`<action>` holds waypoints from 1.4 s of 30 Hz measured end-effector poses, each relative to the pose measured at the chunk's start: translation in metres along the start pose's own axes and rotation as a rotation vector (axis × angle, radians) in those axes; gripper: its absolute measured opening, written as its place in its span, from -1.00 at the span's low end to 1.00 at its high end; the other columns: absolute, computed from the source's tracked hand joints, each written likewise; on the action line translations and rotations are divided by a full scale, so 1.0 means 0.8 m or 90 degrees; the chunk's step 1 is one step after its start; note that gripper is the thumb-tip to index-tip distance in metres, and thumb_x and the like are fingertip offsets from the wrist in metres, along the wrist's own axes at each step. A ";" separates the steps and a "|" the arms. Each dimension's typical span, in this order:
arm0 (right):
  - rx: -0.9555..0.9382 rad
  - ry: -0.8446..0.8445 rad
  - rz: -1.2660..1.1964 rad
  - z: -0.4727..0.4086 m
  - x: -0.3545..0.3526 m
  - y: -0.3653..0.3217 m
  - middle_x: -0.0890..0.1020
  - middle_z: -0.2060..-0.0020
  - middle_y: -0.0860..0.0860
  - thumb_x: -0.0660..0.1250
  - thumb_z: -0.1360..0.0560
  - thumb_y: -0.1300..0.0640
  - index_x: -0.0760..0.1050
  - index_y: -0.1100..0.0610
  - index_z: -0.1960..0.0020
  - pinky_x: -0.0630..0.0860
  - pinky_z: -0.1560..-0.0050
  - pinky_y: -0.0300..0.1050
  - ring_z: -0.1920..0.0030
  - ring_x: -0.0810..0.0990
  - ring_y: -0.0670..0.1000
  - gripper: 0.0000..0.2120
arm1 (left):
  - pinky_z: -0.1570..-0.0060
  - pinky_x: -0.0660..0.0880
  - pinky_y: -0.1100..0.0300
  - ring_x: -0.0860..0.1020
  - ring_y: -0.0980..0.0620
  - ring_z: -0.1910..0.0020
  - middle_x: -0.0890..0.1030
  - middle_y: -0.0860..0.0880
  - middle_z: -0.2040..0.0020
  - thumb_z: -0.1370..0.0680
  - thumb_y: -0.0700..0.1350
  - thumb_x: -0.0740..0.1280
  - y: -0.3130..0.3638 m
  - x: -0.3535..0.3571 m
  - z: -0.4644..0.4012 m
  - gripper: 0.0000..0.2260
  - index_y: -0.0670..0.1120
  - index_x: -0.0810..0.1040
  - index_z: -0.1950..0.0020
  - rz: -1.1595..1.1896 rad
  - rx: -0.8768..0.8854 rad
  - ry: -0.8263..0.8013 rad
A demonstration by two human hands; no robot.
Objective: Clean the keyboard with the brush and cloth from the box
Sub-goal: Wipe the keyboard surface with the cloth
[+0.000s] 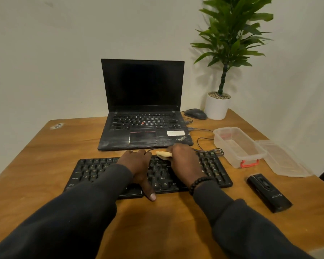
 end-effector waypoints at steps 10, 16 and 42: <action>0.066 -0.008 0.070 0.006 -0.026 0.024 0.61 0.03 -0.03 0.32 -0.54 0.18 0.58 0.05 -0.10 0.51 0.05 -0.18 0.03 0.57 -0.03 -0.84 | -0.49 0.22 -0.09 0.26 -0.19 -0.49 0.27 -0.13 -0.53 -0.18 0.31 0.59 0.000 0.001 0.001 0.15 -0.11 0.11 -0.58 -0.007 -0.007 -0.003; -0.008 -0.057 0.006 0.003 -0.022 0.010 0.62 -0.03 -0.01 0.31 -0.53 0.24 0.58 0.04 -0.14 0.56 -0.04 -0.09 -0.03 0.57 0.00 -0.77 | -0.48 0.24 -0.12 0.24 -0.20 -0.50 0.23 -0.11 -0.55 -0.16 0.31 0.59 0.002 -0.002 0.000 0.19 -0.08 0.06 -0.59 -0.022 -0.020 -0.017; 0.190 -0.014 -0.182 0.040 -0.103 0.101 0.63 0.15 -0.06 0.31 -0.57 0.06 0.57 0.05 -0.17 0.47 0.20 -0.17 0.17 0.55 -0.10 -0.79 | -0.49 0.21 -0.10 0.18 -0.21 -0.52 0.21 -0.11 -0.56 -0.19 0.30 0.59 -0.001 0.003 0.007 0.18 -0.10 0.05 -0.60 0.030 0.005 0.005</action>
Point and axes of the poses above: each hand's wrist, its own z-axis away from the middle knuckle, its own x-axis out of the palm, y = z × x, the point moved 5 cm from there along -z, towards the middle knuckle
